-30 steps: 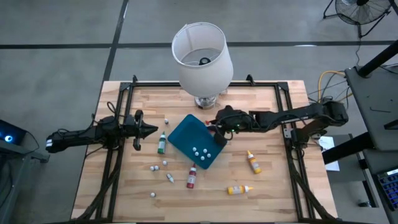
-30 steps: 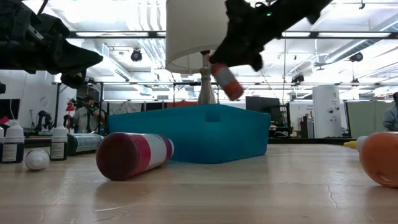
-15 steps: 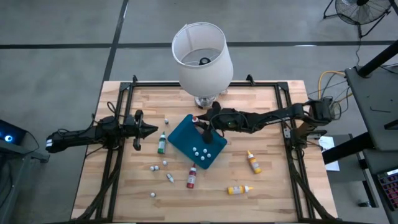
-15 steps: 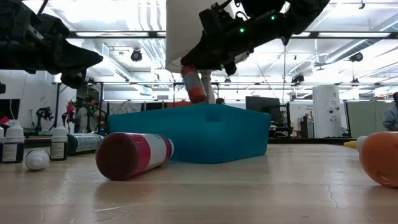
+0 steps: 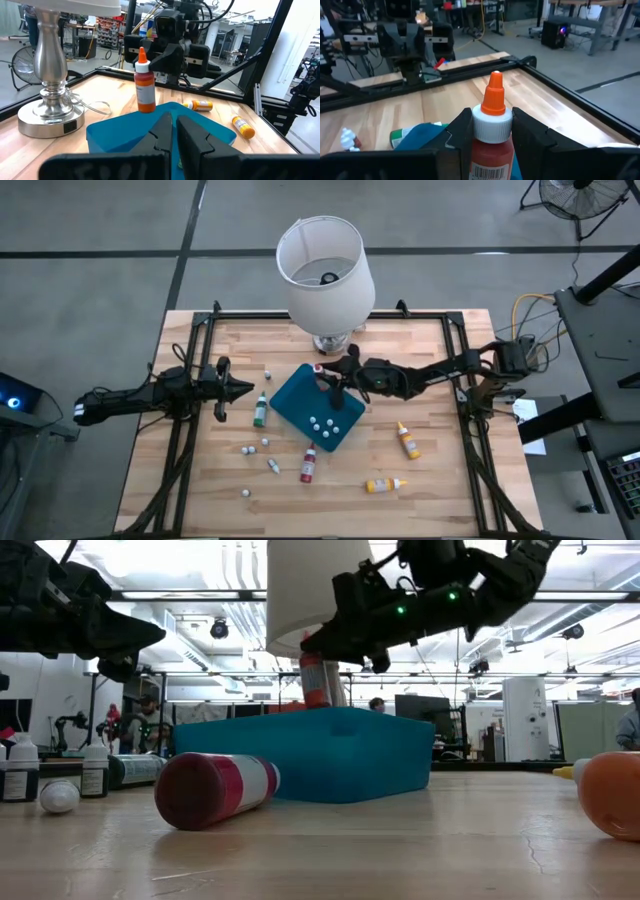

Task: Pick & Place food coloring
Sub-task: Put the large orange food coloring bottle into the blue container, then put the large yellow food coloring bottle into the blue container

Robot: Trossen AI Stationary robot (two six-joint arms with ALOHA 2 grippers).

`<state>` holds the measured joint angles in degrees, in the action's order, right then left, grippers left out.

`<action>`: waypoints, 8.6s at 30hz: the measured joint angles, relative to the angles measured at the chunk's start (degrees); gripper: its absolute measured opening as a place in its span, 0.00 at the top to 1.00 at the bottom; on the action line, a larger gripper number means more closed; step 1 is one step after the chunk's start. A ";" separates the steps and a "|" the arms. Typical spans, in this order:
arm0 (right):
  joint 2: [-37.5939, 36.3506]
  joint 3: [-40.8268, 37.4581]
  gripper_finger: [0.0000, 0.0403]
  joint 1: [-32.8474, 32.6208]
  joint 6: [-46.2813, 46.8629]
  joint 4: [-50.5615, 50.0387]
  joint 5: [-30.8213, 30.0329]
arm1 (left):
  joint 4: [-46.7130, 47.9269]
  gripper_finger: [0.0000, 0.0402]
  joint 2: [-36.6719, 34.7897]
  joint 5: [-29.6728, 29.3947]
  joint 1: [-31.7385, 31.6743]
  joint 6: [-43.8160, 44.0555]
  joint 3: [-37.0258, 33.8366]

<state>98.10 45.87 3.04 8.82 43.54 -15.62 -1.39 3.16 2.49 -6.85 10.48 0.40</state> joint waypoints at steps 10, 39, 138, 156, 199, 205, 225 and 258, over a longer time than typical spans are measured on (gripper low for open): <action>0.00 -6.93 0.75 0.12 0.09 10.37 -1.07 | 0.00 1.00 0.00 0.00 -0.01 0.01 0.00; 4.93 -10.43 0.75 0.88 -10.69 15.56 16.50 | -0.02 1.00 0.00 -0.01 0.00 0.01 0.00; 13.95 -9.40 0.75 4.36 -5.20 25.32 16.56 | 0.02 1.00 0.00 0.00 -0.02 0.00 0.00; 17.99 -8.98 0.75 4.18 -1.99 30.26 12.48 | 0.00 1.00 0.00 0.01 -0.02 0.00 0.00; 17.87 -9.75 0.54 4.16 1.31 30.76 13.12 | -0.02 1.00 -0.01 0.01 0.00 0.00 0.00; 17.86 -9.75 0.54 3.99 1.31 30.77 13.25 | -0.02 1.00 -0.02 0.01 -0.01 0.00 0.00; 17.10 -9.75 0.54 2.86 1.07 31.00 13.18 | -0.02 1.00 -0.02 0.01 0.00 0.01 0.00; -5.39 -23.93 0.54 0.04 -3.25 23.24 10.90 | 0.00 1.00 -0.02 0.00 -0.02 0.00 0.00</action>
<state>92.72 21.93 3.08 5.56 66.78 -4.72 -1.39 3.14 2.49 -6.87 10.48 0.40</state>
